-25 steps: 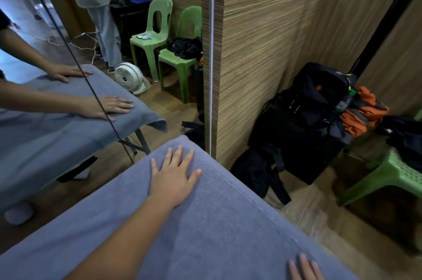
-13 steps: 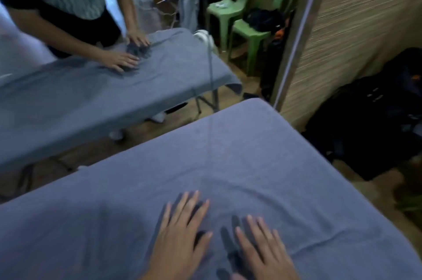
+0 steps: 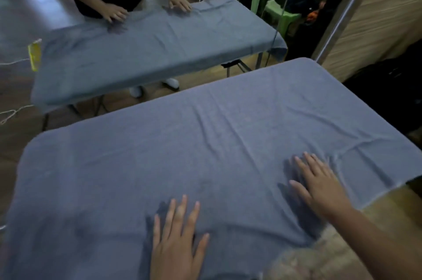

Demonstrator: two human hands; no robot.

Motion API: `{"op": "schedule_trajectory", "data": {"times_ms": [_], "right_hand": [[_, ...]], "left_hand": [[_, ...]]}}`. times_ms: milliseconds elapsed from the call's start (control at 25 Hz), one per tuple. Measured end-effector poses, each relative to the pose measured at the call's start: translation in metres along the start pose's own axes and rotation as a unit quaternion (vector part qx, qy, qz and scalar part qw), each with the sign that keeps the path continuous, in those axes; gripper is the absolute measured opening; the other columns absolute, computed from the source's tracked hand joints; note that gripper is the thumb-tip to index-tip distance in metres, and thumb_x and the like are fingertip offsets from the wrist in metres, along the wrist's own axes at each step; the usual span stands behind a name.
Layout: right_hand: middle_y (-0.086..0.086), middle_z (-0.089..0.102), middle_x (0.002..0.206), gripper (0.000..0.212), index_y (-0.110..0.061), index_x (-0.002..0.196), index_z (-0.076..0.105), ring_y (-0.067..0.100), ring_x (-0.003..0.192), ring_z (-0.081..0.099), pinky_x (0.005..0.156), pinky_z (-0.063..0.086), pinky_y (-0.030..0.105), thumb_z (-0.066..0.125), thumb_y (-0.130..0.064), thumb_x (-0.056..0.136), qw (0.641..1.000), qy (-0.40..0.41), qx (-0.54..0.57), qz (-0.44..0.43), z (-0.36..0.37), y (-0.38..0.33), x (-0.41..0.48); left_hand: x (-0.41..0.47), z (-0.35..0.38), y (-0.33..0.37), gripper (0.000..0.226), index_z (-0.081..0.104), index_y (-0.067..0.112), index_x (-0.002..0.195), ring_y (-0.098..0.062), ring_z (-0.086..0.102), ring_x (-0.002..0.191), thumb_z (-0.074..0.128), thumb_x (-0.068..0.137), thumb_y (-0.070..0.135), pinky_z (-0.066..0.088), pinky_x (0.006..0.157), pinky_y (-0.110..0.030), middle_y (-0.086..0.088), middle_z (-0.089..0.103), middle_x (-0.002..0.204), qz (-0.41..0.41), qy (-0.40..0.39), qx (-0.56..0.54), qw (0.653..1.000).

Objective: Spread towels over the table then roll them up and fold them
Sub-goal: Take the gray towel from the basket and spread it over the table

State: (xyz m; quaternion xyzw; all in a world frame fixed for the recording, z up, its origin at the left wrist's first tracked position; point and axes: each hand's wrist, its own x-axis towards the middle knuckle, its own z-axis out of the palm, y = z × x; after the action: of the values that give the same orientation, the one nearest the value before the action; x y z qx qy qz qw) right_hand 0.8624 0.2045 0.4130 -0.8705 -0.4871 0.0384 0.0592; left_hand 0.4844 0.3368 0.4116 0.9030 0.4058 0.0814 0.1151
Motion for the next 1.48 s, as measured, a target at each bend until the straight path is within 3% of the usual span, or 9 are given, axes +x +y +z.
{"op": "schedule_trajectory", "data": {"times_ms": [280,440,560,800,1000,1120,1280,1400,1480], "right_hand": [[0.000,0.019,0.161,0.069,-0.029,0.150,0.031,0.021,0.149,0.015,0.118,0.020,0.044,0.022,-0.068,0.094,0.983,-0.064,0.062,-0.162,0.048,-0.193,-0.062],[0.007,0.028,0.158,0.077,-0.024,0.147,0.039,0.027,0.146,0.023,0.116,0.025,0.051,0.015,-0.071,0.092,0.988,-0.070,0.026,-0.135,0.049,-0.204,-0.073],[0.012,0.027,0.158,0.075,-0.021,0.149,0.033,0.030,0.146,0.022,0.116,0.025,0.052,0.017,-0.068,0.093,0.989,-0.032,0.035,-0.137,0.041,-0.258,-0.084],[0.003,0.023,0.160,0.073,-0.029,0.151,0.027,0.022,0.147,0.020,0.113,0.021,0.039,0.048,-0.060,0.089,0.950,-0.038,0.061,-0.304,0.088,-0.440,-0.140],[0.002,0.039,0.154,0.062,-0.034,0.147,0.036,0.020,0.143,0.027,0.112,0.018,0.032,0.040,-0.060,0.091,0.976,-0.053,0.040,-0.206,0.100,-0.450,-0.176],[0.003,0.047,0.147,0.054,-0.035,0.134,0.050,0.025,0.135,0.041,0.109,0.032,0.034,0.050,-0.048,0.081,0.992,-0.042,0.053,-0.111,0.087,-0.465,-0.180],[-0.001,0.060,0.109,0.048,-0.030,0.101,0.061,0.024,0.097,0.062,0.078,0.053,0.035,0.066,-0.054,0.060,0.991,0.012,0.099,-0.089,0.074,-0.552,-0.173],[-0.005,0.056,0.082,0.048,-0.028,0.083,0.055,0.017,0.075,0.055,0.056,0.047,0.031,0.062,-0.066,0.054,0.989,0.008,0.071,-0.126,0.089,-0.638,-0.158],[-0.006,0.054,0.075,0.052,-0.027,0.080,0.052,0.015,0.070,0.051,0.051,0.043,0.030,0.071,-0.063,0.049,0.995,-0.018,0.039,-0.090,0.106,-0.674,-0.146]], "left_hand": [[-0.105,-0.046,-0.151,0.073,0.045,0.024,0.145,-0.024,0.032,0.143,0.016,0.093,0.066,0.024,0.110,-0.062,-0.004,0.038,0.155,-0.217,-0.040,0.038,0.975],[-0.180,-0.045,-0.191,0.070,0.038,0.031,0.148,-0.021,0.026,0.146,0.018,0.092,0.069,0.026,0.110,-0.061,0.003,0.032,0.158,-0.215,-0.096,0.053,0.971],[-0.189,-0.055,-0.213,0.068,0.030,0.036,0.150,-0.017,0.015,0.149,0.021,0.092,0.069,0.017,0.115,-0.053,0.007,0.025,0.161,-0.204,-0.075,0.049,0.975],[-0.150,-0.062,-0.285,0.071,0.029,0.038,0.149,-0.017,0.018,0.149,0.045,0.086,0.066,0.018,0.113,-0.044,0.009,0.020,0.162,-0.046,-0.077,0.038,0.995],[-0.146,-0.081,-0.348,0.071,0.046,0.041,0.138,-0.015,0.045,0.136,0.051,0.074,0.070,0.046,0.104,-0.039,0.007,0.044,0.151,0.157,-0.157,0.006,0.975],[-0.134,-0.103,-0.384,0.062,0.050,0.041,0.129,-0.012,0.049,0.130,0.054,0.071,0.062,0.036,0.111,-0.036,0.010,0.051,0.142,0.242,-0.188,0.020,0.952],[-0.086,-0.127,-0.426,0.056,0.048,0.038,0.120,-0.019,0.050,0.122,0.050,0.065,0.047,0.036,0.111,-0.043,0.004,0.052,0.131,0.399,-0.177,0.101,0.894],[-0.037,-0.132,-0.444,0.046,0.050,0.034,0.116,-0.021,0.052,0.112,0.054,0.071,0.045,0.047,0.096,-0.035,0.001,0.053,0.126,0.476,-0.183,0.147,0.848],[-0.010,-0.131,-0.440,0.037,0.052,0.027,0.105,-0.020,0.053,0.098,0.058,0.071,0.039,0.049,0.078,-0.033,0.001,0.053,0.111,0.517,-0.192,0.124,0.825]]}}
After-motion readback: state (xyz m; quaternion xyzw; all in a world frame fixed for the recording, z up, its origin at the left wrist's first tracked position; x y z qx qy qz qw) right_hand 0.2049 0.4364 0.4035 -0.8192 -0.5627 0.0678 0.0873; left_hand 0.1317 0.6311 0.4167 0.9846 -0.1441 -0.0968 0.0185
